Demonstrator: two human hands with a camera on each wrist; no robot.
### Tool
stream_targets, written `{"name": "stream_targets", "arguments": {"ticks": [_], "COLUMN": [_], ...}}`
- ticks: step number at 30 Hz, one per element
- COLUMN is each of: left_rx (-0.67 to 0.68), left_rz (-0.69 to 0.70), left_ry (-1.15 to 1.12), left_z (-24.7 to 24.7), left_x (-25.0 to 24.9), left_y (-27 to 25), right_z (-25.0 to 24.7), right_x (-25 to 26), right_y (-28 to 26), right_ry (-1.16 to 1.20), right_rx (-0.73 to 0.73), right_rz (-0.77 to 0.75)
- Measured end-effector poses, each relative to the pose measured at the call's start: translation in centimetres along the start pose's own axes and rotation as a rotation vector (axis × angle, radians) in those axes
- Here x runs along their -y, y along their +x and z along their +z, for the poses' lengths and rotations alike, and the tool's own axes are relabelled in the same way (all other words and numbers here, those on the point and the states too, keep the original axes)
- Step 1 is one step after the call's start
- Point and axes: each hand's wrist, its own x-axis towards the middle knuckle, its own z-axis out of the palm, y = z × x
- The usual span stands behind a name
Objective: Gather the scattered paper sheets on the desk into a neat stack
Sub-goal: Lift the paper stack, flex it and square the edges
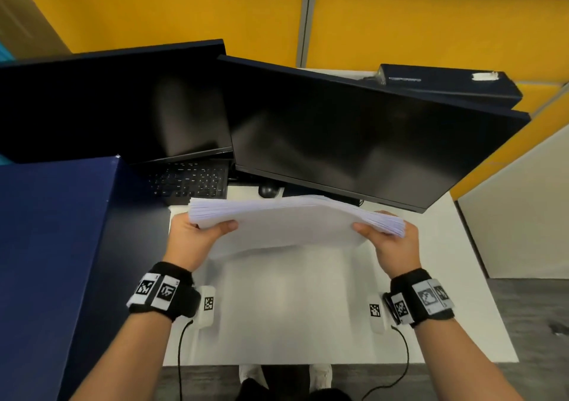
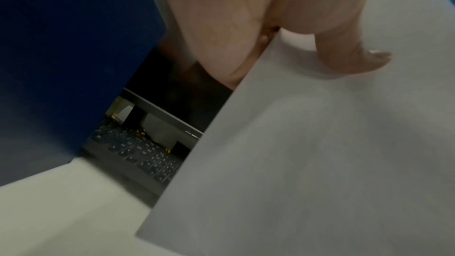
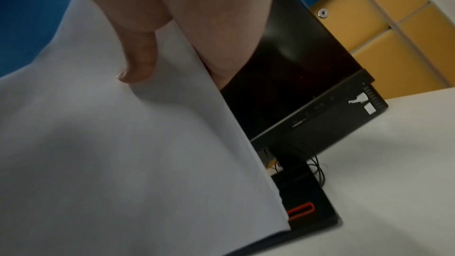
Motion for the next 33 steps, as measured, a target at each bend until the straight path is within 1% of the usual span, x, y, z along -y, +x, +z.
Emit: {"name": "stream_targets", "arguments": {"ticks": [2, 3, 7, 9, 12, 14, 16, 18, 20, 22, 25, 27, 29, 31, 33], "left_rx": [-0.005, 0.003, 0.123, 0.093, 0.050, 0.028, 0.037, 0.075, 0.103, 0.086, 0.046, 0.101, 0.183, 0.313, 0.457], "left_rz": [-0.022, -0.064, -0.323, -0.386, -0.344, -0.321, -0.317, -0.337, -0.345, -0.360, -0.373, -0.312, -0.218, -0.107, 0.004], "left_ry": [-0.027, -0.020, 0.133, 0.150, 0.105, 0.057, 0.081, 0.131, 0.178, 0.187, 0.173, 0.247, 0.454, 0.693, 0.848], "left_z": [0.2, 0.5, 1.8, 2.1, 1.8, 1.4, 1.3, 1.7, 2.2, 2.8, 2.4, 1.2, -0.2, -0.9, -0.1], "left_x": [0.6, 1.5, 6.4, 7.5, 6.8, 6.1, 6.2, 7.1, 8.1, 8.1, 5.8, 3.5, 0.3, -3.5, -7.6], "left_y": [-0.2, -0.3, -1.5, -1.3, -0.8, -1.1, -1.4, -1.5, -1.3, -1.0, 0.0, 1.3, 3.3, 5.3, 6.4], "right_z": [-0.3, -0.4, 0.1, 0.6, 0.5, 0.3, 0.3, 0.3, 0.5, 0.6, 0.4, -0.5, -1.5, -2.0, -1.5], "right_x": [-0.9, -1.7, -5.7, -6.7, -5.9, -5.0, -4.6, -5.2, -6.4, -7.2, -6.8, -5.7, -4.3, -2.6, -0.7], "right_y": [-0.1, -0.2, -1.1, -1.1, -0.7, -0.8, -1.1, -1.4, -1.8, -2.0, -1.5, -0.9, -0.2, 0.5, 0.8], "right_ry": [-0.025, -0.049, -0.141, -0.167, -0.149, -0.110, -0.080, -0.085, -0.127, -0.146, -0.086, -0.054, -0.066, -0.065, -0.106], "right_rx": [0.004, 0.015, 0.139, 0.137, 0.054, 0.044, 0.058, 0.093, 0.126, 0.114, 0.102, 0.119, 0.166, 0.255, 0.393], "right_rz": [0.012, 0.038, 0.224, 0.286, 0.269, 0.224, 0.206, 0.243, 0.309, 0.361, 0.394, 0.368, 0.280, 0.213, 0.167]}}
